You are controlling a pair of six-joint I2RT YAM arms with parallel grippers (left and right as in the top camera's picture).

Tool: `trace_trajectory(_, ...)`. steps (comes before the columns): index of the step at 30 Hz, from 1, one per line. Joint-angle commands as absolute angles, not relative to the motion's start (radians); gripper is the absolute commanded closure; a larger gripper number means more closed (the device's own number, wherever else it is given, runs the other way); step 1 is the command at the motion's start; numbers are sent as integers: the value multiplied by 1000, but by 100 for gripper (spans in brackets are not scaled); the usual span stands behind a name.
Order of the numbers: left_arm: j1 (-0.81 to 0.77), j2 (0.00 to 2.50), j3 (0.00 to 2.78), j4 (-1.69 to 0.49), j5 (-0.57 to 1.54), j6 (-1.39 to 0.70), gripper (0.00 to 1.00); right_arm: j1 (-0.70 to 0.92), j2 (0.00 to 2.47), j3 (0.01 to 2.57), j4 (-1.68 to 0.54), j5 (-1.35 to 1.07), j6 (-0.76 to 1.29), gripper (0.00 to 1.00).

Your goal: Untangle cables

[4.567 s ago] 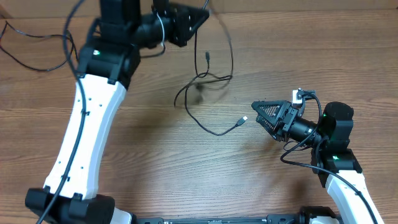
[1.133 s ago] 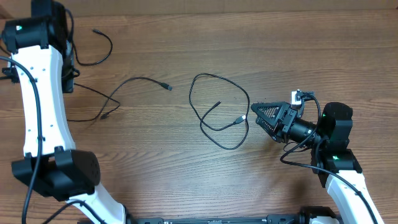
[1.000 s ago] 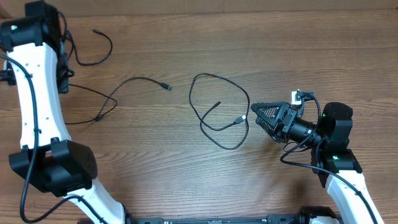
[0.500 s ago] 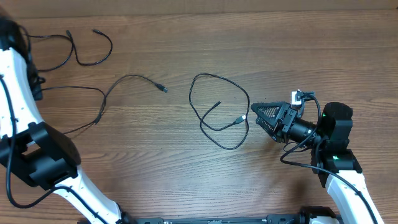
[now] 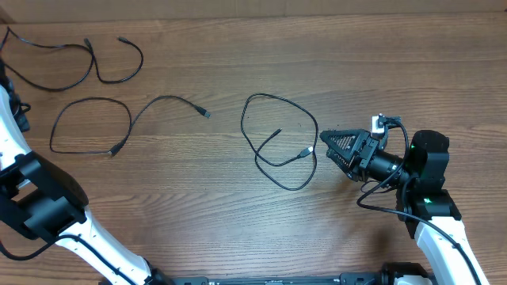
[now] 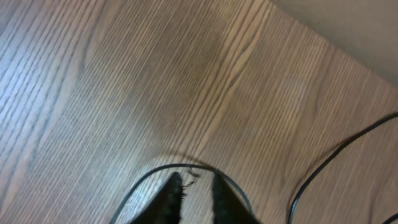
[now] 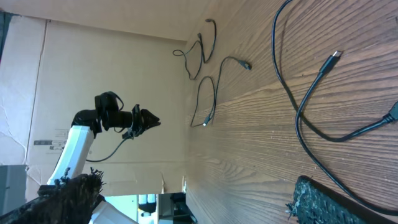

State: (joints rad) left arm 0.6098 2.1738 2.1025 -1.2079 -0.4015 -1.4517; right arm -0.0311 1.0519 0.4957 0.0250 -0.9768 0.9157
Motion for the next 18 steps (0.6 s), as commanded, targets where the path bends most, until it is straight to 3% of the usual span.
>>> trace_trajectory(1, 617, 2188, 2103, -1203, -417, -1344, 64, -32, 1045, 504, 27, -949, 907, 0)
trace_trajectory(4, 614, 2188, 2103, -1203, -353, -1164, 29, -32, 1045, 504, 27, -939, 907, 0)
trace_trajectory(6, 604, 2188, 2103, -1203, -242, -1006, 11, -32, 1045, 504, 27, -935, 907, 0)
trace_trajectory(8, 593, 2188, 2103, -1208, -151, -898, 2, -32, 1045, 504, 27, -935, 907, 0)
trace_trajectory(13, 529, 2188, 2103, -1256, 21, -708, 0, -32, 1045, 504, 27, -935, 907, 0)
trace_trajectory(18, 410, 2188, 2103, -1315, 26, -579, 0, -32, 1045, 504, 27, -935, 907, 0)
